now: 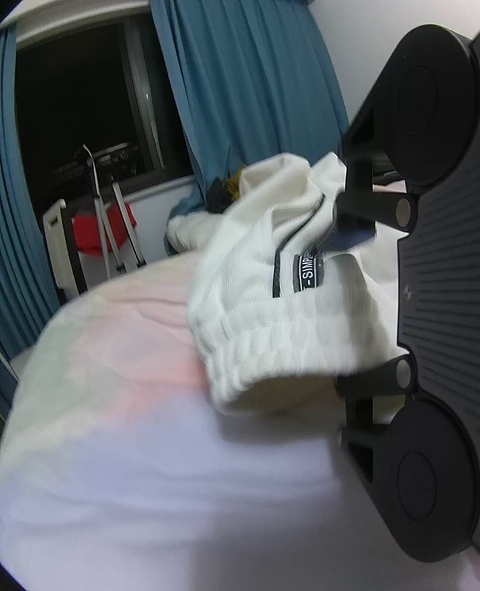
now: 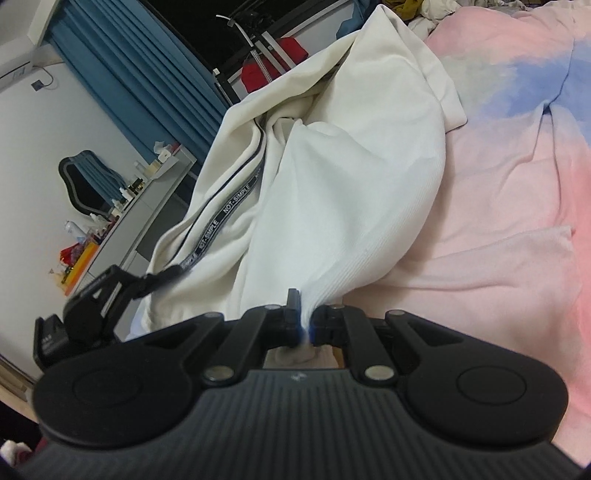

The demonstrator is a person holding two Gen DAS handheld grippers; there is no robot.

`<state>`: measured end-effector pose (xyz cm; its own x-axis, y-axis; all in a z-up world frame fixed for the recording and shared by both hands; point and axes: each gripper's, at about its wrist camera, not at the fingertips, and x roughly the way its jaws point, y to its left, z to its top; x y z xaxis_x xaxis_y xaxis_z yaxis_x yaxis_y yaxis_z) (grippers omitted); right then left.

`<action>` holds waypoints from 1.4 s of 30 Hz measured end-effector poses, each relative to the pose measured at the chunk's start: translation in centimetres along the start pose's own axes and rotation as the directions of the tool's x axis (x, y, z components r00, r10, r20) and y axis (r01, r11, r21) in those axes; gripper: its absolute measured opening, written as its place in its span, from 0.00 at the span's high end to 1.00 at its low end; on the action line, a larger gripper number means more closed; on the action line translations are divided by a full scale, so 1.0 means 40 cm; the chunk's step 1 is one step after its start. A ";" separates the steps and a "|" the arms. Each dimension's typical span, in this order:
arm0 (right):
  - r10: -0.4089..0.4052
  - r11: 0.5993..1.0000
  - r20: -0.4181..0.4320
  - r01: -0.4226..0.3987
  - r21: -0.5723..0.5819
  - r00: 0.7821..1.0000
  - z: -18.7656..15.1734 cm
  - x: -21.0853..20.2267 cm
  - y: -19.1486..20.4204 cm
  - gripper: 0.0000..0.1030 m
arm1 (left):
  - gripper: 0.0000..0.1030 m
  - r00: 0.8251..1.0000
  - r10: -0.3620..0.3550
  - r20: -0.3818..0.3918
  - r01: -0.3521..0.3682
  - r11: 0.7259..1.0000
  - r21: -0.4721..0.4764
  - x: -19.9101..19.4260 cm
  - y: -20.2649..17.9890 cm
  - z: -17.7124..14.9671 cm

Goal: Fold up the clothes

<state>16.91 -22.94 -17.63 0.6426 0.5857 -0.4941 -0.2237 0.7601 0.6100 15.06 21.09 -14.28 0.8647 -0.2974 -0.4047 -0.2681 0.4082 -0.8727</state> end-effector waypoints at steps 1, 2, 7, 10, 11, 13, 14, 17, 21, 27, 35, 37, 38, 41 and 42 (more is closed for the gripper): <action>0.005 1.000 0.000 -0.005 -0.001 1.000 -0.002 -0.002 0.000 0.93 | 0.80 1.000 -0.013 0.008 0.013 1.000 0.016 0.004 -0.012 0.009; 0.009 1.000 0.001 -0.009 -0.002 1.000 -0.003 -0.004 0.001 0.93 | 0.84 1.000 -0.019 0.020 0.018 0.999 0.041 0.004 -0.029 0.018; 0.075 0.997 0.015 -0.075 -0.021 0.997 -0.009 -0.019 0.021 0.93 | 0.87 0.992 -0.033 0.122 0.004 0.974 0.225 -0.043 -0.186 0.098; 0.156 0.988 0.023 -0.156 -0.005 0.987 0.001 -0.016 0.055 0.93 | 0.88 0.983 -0.047 0.176 -0.004 0.962 0.274 -0.071 -0.271 0.185; 0.204 0.979 0.025 -0.205 0.013 0.979 0.007 -0.007 0.073 0.93 | 0.88 0.979 -0.040 0.199 -0.020 0.957 0.291 -0.072 -0.302 0.227; 0.265 0.964 0.033 -0.265 0.021 0.964 0.020 0.023 0.127 0.93 | 0.88 0.969 -0.021 0.248 -0.061 0.945 0.321 -0.071 -0.360 0.316; 0.290 0.957 0.027 -0.290 0.001 0.957 0.026 0.045 0.172 0.93 | 0.88 0.961 -0.008 0.276 -0.088 0.938 0.335 -0.068 -0.388 0.365; 0.378 0.924 -0.001 -0.378 -0.061 0.926 0.033 0.121 0.309 0.93 | 0.88 0.927 0.071 0.367 -0.218 0.901 0.375 -0.045 -0.441 0.502; 0.417 0.902 -0.078 -0.423 -0.090 0.906 0.011 0.273 0.434 0.93 | 0.88 0.891 0.186 0.414 -0.365 0.835 0.412 0.043 -0.418 0.628; 0.349 0.926 -0.199 -0.370 -0.076 0.916 -0.068 0.485 0.459 0.93 | 0.85 0.887 0.323 0.331 -0.443 0.796 0.412 0.160 -0.211 0.699; 0.296 0.930 -0.202 -0.330 -0.164 0.934 -0.097 0.481 0.452 0.91 | 0.50 0.887 0.346 0.306 -0.450 0.797 0.403 0.115 -0.072 0.664; 0.287 0.921 -0.196 -0.327 -0.214 0.938 -0.097 0.448 0.456 0.90 | 0.44 0.891 0.343 0.297 -0.445 0.786 0.428 0.071 -0.072 0.633; 0.274 0.916 -0.192 -0.317 -0.246 0.942 -0.099 0.427 0.465 0.87 | 0.35 0.890 0.346 0.296 -0.449 0.777 0.441 0.037 -0.081 0.608; 0.210 0.915 -0.161 -0.252 -0.316 0.964 -0.113 0.364 0.471 0.60 | 0.18 0.888 0.338 0.312 -0.456 0.742 0.492 -0.067 -0.085 0.518; 0.195 0.916 -0.141 -0.231 -0.327 0.971 -0.117 0.344 0.468 0.41 | 0.17 0.890 0.336 0.309 -0.454 0.720 0.524 -0.098 -0.089 0.487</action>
<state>18.13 0.65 -15.91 0.4767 0.7561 -0.4483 -0.5931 0.6531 0.4708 20.89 37.61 -4.28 0.8106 0.1391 -0.5688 -0.3629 0.8817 -0.3016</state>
